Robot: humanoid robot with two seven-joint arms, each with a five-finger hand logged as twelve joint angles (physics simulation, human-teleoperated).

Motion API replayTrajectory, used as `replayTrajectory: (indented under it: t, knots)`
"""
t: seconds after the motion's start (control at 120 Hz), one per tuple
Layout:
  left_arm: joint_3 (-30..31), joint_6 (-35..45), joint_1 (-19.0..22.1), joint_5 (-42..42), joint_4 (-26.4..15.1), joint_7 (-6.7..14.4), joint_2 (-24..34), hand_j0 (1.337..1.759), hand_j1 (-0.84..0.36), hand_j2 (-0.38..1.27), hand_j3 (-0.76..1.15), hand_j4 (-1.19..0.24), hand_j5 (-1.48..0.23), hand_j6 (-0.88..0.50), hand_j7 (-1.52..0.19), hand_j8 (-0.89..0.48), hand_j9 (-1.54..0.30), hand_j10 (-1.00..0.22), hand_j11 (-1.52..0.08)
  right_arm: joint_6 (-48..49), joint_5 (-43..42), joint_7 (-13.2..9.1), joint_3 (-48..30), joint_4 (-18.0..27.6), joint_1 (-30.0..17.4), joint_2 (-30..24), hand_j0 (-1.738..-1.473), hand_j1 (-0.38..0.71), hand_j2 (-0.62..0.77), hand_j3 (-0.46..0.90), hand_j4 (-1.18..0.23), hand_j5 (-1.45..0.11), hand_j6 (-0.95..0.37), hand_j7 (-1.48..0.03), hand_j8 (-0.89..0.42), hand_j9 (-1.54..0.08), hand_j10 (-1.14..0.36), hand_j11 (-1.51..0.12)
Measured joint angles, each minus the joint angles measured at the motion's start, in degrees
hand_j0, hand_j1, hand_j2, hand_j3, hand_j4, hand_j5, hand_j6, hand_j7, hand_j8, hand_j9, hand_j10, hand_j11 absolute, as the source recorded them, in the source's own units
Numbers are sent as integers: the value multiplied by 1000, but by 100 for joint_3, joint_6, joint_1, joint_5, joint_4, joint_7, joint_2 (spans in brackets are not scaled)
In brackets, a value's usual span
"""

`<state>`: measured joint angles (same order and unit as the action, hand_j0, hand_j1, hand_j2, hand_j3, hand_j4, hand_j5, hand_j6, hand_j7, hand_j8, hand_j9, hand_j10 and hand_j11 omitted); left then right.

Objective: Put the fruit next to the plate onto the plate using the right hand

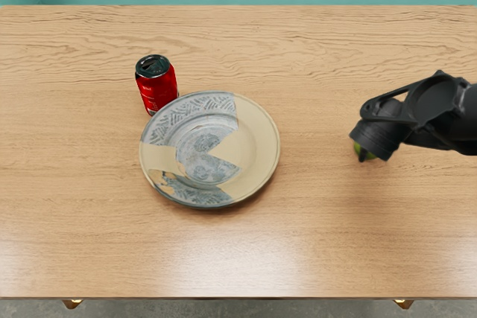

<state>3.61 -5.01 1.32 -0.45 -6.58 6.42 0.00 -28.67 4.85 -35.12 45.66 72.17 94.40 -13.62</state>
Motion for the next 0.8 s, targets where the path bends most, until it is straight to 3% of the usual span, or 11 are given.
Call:
replayTrajectory:
  t: [0.158, 0.258, 0.408, 0.525, 0.658, 0.725, 0.8]
  knots:
    - [0, 0, 0, 0, -1, 0, 0, 1658, 335, 2, 0, -12, -15, -12, -15, -12, -15, -12, -15, 685, -35, 0, -1500, -158, -394, -1355, -1642, 212, -17, -2, -778, -977, -328, -992, -225, -1001, -383, -1013]
    - [0, 0, 0, 0, -1, -1, 0, 1658, 335, 2, 0, -12, -15, -12, -15, -12, -15, -12, -15, 2262, -15, 0, -3290, -395, -1268, -2203, -1639, 216, -24, -1, -781, -1031, -297, -1047, -194, -1055, -354, -1071]
    - [-1, 0, 0, 1, -1, -1, 0, 1658, 335, 2, 0, -12, -15, -12, -15, -12, -15, -12, -15, 4204, 217, 6, -5369, -516, -2363, -2623, -1638, 216, -31, 0, -769, -1087, -272, -1093, -171, -1107, -332, -1125]
    - [-1, 0, 0, 0, -1, -1, 0, 1658, 335, 2, 0, -12, -15, -12, -15, -12, -15, -12, -15, 4912, 395, 6, -6096, -530, -2728, -2443, -1637, 253, 18, -1, -795, -1113, -274, -1111, -163, -1125, -327, -1151]
    - [-1, 0, 0, 0, -1, 0, 0, 1658, 335, 2, 0, -12, -15, -12, -15, -12, -15, -12, -15, 5137, 423, 5, -6358, -595, -2715, -1792, -1634, 300, 71, 0, -796, -1134, -233, -1122, -120, -1134, -270, -1172]
    - [-1, 0, 0, 0, -1, -1, 0, 1658, 335, 2, 0, -12, -15, -12, -15, -12, -15, -12, -15, 5179, 354, 5, -6399, -872, -2654, -1366, -1632, 297, 80, 0, -777, -1147, -225, -1126, -115, -1142, -289, -1184]
    - [-1, 0, 0, 1, -1, -1, 0, 1658, 335, 2, 0, -12, -15, -12, -15, -12, -15, -12, -15, 5213, 143, 7, -6417, -1474, -2605, -718, -1632, 279, 31, 0, -799, -1149, -238, -1128, -125, -1143, -298, -1189]
